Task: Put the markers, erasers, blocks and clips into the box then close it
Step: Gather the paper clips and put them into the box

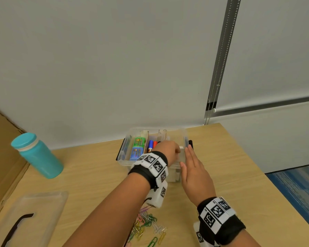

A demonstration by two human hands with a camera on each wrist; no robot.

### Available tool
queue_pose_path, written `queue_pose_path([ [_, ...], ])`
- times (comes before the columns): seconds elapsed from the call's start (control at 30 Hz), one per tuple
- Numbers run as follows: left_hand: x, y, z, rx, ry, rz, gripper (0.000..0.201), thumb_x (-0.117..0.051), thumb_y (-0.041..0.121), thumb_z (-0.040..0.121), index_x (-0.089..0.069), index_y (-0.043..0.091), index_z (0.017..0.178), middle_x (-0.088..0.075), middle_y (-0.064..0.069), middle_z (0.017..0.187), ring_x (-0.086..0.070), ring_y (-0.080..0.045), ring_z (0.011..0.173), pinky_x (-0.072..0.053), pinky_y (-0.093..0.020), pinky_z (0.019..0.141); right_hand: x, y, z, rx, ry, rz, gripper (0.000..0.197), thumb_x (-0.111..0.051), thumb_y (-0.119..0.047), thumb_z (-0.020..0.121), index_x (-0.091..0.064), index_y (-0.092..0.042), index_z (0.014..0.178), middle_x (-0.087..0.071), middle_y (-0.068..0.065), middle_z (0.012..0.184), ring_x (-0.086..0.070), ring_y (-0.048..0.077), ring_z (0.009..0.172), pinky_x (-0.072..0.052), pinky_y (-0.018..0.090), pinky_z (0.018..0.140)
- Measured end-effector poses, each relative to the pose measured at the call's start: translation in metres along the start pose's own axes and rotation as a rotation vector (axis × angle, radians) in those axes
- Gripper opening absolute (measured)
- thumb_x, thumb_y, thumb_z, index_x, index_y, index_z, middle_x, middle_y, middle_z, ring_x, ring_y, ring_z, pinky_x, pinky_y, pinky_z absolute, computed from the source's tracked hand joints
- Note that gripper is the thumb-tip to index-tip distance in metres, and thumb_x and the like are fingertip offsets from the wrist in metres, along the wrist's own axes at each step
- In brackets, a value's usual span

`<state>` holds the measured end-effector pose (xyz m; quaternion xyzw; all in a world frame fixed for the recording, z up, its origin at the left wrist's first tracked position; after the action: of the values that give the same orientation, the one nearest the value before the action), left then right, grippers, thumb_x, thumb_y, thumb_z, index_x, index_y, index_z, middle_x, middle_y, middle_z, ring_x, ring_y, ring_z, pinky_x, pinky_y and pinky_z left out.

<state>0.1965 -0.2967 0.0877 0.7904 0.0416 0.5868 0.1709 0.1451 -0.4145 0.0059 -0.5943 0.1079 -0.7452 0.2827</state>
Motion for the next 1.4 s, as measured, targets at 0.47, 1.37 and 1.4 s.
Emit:
queue_pose_path([
  [0.47,-0.056,-0.137,-0.160,0.189,0.191,-0.186,0.021,-0.061,0.036,0.087,-0.060,0.038,0.108,-0.063,0.019,0.107,-0.057,0.003,0.088,-0.051,-0.027,0.086,0.019,-0.067,-0.046,0.244,-0.052,-0.081,0.060,-0.035,-0.051,0.096,-0.030,-0.017,0.146,-0.035,-0.002,0.147,-0.033,0.015,0.134,-0.034,0.030,0.111],
  [1.37,-0.112,-0.160,-0.165,0.061,0.089,-0.066,0.025,-0.055,0.030,0.092,-0.067,0.028,0.114,-0.063,0.002,0.107,-0.059,-0.016,0.098,-0.045,-0.025,0.084,-0.078,-0.079,-0.073,0.022,-0.507,-0.040,0.021,-0.050,-0.016,0.094,-0.066,-0.018,0.109,-0.056,0.004,0.107,-0.059,0.022,0.092,-0.046,0.026,0.080],
  [1.4,-0.112,-0.162,-0.166,0.060,0.099,-0.075,0.025,-0.055,0.030,0.093,-0.067,0.028,0.114,-0.064,0.002,0.107,-0.059,-0.016,0.098,-0.044,-0.024,0.083,-0.077,-0.077,-0.072,0.019,-0.495,-0.020,0.021,-0.052,-0.017,0.094,-0.067,-0.018,0.109,-0.057,0.003,0.105,-0.058,0.021,0.092,-0.044,0.024,0.078],
])
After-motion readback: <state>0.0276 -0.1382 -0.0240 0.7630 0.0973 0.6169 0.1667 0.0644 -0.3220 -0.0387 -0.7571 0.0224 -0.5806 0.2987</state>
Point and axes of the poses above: each hand's wrist, its own z-axis towards the middle knuckle, its own x-axis out of the back of the hand, y = z × x, the point moved 2 cm from there along z, towards the middle knuckle
